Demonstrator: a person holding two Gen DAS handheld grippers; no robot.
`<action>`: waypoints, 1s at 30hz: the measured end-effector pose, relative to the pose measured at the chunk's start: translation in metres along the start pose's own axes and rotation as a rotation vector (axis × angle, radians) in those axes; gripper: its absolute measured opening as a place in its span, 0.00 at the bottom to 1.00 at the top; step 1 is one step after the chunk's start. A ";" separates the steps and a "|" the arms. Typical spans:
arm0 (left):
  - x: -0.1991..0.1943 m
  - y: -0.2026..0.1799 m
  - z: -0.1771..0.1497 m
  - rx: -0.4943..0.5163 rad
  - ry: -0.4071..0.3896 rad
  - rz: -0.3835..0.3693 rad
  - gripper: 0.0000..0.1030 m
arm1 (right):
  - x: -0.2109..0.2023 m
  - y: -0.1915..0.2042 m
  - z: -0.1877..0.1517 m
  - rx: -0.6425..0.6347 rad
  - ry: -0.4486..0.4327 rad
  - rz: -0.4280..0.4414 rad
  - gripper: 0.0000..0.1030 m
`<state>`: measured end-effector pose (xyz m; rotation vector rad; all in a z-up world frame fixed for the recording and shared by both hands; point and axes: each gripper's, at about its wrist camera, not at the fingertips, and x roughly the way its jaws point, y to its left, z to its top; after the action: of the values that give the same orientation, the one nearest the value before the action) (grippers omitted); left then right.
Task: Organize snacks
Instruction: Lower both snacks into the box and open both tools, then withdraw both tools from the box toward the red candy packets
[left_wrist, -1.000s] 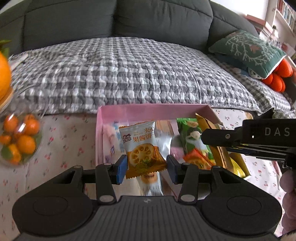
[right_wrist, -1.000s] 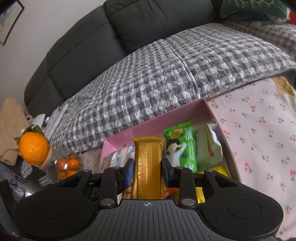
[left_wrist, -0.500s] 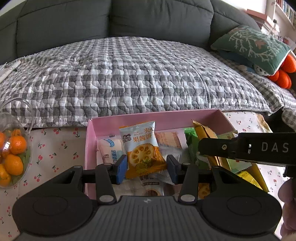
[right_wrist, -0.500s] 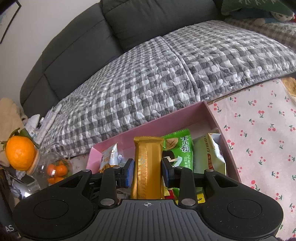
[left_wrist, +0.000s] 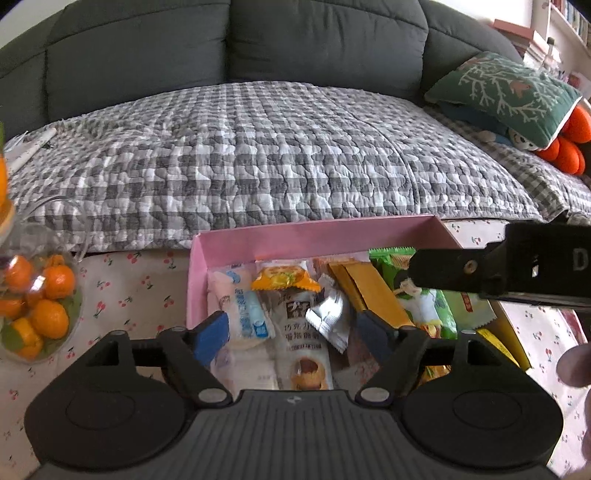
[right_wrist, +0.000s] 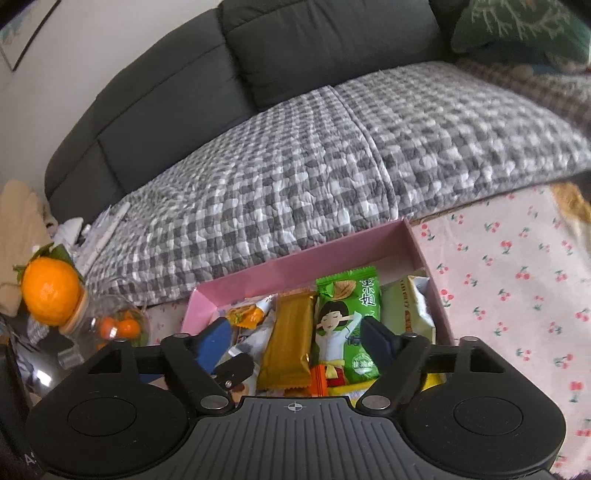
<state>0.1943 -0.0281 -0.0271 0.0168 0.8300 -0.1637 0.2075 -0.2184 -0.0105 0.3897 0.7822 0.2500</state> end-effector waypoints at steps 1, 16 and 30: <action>-0.004 0.000 -0.002 0.000 0.001 0.002 0.78 | -0.005 0.002 0.000 -0.009 -0.002 -0.010 0.85; -0.064 -0.002 -0.037 0.003 0.032 0.026 0.95 | -0.073 0.026 -0.037 -0.109 -0.025 -0.176 0.97; -0.090 0.000 -0.085 -0.033 0.013 0.041 0.99 | -0.089 0.022 -0.099 -0.232 0.020 -0.221 0.97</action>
<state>0.0726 -0.0086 -0.0182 0.0034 0.8446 -0.1116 0.0733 -0.2057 -0.0083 0.0806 0.7996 0.1351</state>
